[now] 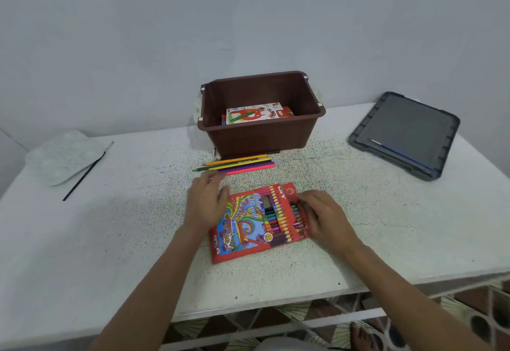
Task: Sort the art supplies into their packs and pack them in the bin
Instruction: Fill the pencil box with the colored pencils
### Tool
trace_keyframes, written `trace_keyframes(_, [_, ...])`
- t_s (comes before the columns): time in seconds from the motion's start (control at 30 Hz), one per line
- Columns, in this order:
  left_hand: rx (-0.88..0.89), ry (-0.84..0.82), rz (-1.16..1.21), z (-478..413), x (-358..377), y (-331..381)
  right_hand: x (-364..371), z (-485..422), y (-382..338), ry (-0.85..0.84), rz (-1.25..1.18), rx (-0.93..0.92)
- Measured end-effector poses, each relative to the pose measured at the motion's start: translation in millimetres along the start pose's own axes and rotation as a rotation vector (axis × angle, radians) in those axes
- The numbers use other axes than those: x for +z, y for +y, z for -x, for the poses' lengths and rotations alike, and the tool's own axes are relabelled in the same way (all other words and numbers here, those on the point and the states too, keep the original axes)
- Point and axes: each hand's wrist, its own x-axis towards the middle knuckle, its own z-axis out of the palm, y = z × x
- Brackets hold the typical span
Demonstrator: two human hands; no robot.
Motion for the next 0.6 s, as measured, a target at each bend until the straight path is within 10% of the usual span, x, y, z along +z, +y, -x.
trace_keyframes(0.6, [0.043, -0.021, -0.343, -19.8, -9.3, 13.3, -2.8, -2.8, -4.3, 0.013, -0.014, 0.035])
